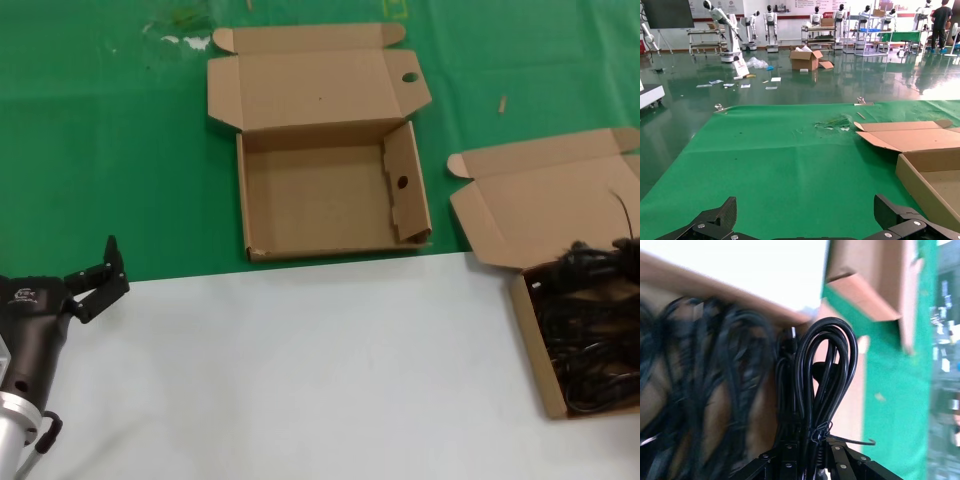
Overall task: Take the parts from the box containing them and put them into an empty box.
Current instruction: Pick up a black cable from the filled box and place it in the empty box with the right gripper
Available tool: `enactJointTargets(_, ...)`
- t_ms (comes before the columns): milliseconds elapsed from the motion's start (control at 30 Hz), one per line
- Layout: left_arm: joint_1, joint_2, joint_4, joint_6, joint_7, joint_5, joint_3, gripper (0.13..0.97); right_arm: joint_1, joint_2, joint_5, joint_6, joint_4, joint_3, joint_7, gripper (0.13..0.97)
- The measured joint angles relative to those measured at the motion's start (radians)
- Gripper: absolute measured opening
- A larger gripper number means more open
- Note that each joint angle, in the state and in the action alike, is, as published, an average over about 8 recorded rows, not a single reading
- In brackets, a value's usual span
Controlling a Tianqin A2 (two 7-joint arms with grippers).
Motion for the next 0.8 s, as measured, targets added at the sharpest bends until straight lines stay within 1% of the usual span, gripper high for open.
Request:
enactJointTargets(267,0.0,0.0,0.0,0.0,0.0,0.0,0.0,0.966,-0.046,0.027,0.001,0.029,0.158,0.033,0.123,0.211)
enactJointTargets(433,0.0,0.0,0.0,0.0,0.0,0.0,0.0,0.966,-0.028,-0.001,-0.017,0.043,0.235,0.003,0.169,0.21)
enactJointTargets(600,0.0,0.0,0.0,0.0,0.0,0.0,0.0,0.966,0.067,-0.093,-0.061,0.046,0.248,-0.094,0.161,0.21)
enactJointTargets(700,0.0,0.0,0.0,0.0,0.0,0.0,0.0,0.966,0.151,-0.177,-0.088,0.045,0.205,-0.165,0.114,0.21)
enactJointTargets(800,0.0,0.0,0.0,0.0,0.0,0.0,0.0,0.966,0.247,-0.277,-0.105,0.047,0.123,-0.231,0.037,0.21)
